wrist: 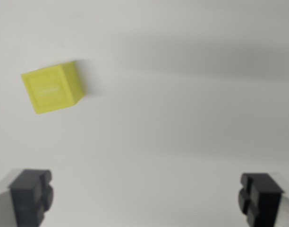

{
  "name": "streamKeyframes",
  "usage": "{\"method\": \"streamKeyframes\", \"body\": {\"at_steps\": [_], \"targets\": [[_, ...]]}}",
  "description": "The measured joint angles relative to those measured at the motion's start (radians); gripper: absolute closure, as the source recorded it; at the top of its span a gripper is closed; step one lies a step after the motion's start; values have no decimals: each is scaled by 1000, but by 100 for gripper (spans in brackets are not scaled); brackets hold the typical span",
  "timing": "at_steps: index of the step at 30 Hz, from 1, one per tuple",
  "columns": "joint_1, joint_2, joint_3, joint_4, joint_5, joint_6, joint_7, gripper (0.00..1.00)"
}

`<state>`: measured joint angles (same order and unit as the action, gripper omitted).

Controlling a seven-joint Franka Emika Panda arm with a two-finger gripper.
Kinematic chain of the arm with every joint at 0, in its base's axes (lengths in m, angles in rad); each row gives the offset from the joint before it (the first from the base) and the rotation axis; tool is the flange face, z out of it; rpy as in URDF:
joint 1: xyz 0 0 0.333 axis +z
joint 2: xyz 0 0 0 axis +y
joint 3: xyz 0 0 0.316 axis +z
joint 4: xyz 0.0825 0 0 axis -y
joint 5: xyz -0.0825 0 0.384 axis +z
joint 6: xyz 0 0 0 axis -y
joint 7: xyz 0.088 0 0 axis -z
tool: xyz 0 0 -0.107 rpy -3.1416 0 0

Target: Pick yellow cube

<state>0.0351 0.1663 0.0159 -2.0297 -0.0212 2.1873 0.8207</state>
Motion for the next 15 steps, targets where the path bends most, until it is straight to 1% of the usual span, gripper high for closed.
{"method": "streamKeyframes", "body": {"at_steps": [15], "targets": [[26, 31, 0, -25, 1, 57, -1, 0]]}}
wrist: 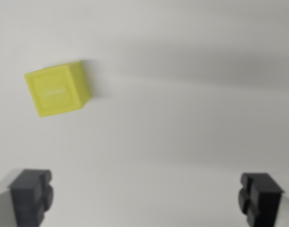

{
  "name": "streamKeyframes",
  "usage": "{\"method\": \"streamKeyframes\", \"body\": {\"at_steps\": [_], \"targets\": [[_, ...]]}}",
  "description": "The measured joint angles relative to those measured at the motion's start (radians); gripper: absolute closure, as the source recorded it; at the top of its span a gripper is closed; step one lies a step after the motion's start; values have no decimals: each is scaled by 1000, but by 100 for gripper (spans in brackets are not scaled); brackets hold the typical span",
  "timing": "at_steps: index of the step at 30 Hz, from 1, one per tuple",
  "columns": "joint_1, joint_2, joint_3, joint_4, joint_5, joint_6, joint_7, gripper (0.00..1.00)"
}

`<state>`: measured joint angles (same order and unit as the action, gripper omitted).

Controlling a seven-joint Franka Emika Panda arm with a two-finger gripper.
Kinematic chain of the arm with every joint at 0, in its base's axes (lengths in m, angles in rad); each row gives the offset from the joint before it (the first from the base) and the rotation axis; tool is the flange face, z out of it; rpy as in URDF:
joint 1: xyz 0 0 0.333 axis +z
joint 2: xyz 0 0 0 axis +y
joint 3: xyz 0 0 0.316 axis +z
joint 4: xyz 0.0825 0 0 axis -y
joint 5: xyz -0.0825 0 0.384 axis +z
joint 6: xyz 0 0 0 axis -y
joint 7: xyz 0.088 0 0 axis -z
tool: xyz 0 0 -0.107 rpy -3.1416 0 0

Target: Pick yellow cube

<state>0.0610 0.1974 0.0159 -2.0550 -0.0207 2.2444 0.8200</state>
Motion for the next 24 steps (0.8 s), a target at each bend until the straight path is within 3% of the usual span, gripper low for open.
{"method": "streamKeyframes", "body": {"at_steps": [24], "targets": [[43, 62, 0, -29, 1, 92, -1, 0]]}}
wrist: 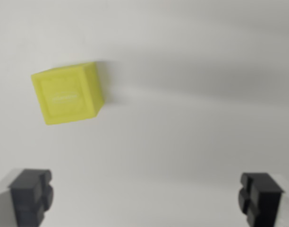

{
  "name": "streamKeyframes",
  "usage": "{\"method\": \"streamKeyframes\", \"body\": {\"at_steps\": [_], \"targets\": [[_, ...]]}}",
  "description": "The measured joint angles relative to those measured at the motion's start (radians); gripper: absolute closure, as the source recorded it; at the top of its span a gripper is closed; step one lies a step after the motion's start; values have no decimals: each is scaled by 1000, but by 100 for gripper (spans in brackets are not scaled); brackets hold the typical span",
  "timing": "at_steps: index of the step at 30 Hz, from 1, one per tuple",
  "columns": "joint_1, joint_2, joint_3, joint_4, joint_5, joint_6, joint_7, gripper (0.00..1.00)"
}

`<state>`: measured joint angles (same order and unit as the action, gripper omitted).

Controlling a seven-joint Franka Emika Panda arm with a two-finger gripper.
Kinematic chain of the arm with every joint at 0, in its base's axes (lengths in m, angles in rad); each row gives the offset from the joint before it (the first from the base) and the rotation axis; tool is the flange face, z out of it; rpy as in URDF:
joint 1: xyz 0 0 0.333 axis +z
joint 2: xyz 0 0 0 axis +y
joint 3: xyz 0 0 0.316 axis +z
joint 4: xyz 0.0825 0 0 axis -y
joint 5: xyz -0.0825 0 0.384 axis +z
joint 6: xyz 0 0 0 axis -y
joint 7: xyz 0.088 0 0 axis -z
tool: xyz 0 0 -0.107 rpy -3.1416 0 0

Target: Pick yellow cube

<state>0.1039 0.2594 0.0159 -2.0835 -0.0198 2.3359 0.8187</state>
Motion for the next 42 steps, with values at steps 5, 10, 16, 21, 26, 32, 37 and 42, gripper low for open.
{"method": "streamKeyframes", "body": {"at_steps": [5, 10, 16, 21, 26, 32, 37, 42], "targets": [[9, 14, 0, -4, 0, 19, 0, 0], [18, 29, 0, -7, 0, 37, -1, 0], [28, 48, 0, -10, 0, 59, -1, 0], [37, 64, 0, -11, 1, 76, -2, 0], [46, 80, 0, -12, 1, 94, -2, 0], [57, 100, 0, -12, 1, 114, -2, 0], [66, 118, 0, -11, 1, 131, -3, 0], [74, 136, 0, -10, 1, 148, -3, 0]]}}
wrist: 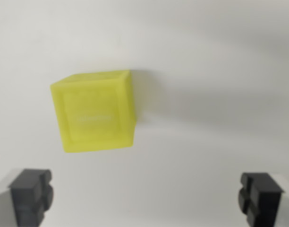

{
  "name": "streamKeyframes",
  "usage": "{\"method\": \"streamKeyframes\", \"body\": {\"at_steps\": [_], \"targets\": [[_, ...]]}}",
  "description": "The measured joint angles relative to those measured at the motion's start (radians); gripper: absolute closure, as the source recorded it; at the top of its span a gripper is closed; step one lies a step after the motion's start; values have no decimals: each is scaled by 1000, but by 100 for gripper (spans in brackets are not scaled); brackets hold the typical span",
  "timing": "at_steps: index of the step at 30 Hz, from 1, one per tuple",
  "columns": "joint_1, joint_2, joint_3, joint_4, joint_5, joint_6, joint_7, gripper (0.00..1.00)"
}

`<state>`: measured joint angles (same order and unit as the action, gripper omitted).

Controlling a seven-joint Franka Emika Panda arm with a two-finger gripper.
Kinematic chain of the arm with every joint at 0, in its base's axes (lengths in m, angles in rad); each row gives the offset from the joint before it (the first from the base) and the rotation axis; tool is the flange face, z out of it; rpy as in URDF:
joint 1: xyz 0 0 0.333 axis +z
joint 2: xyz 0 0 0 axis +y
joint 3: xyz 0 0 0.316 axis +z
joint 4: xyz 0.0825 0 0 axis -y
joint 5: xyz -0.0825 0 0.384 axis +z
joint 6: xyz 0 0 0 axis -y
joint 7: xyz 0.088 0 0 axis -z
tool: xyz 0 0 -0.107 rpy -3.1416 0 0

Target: Pick yellow cube

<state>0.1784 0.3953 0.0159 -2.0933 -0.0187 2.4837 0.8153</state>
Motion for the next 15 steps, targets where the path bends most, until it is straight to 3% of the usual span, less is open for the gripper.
{"method": "streamKeyframes", "body": {"at_steps": [15], "targets": [[26, 56, 0, 9, 0, 48, -2, 0]]}}
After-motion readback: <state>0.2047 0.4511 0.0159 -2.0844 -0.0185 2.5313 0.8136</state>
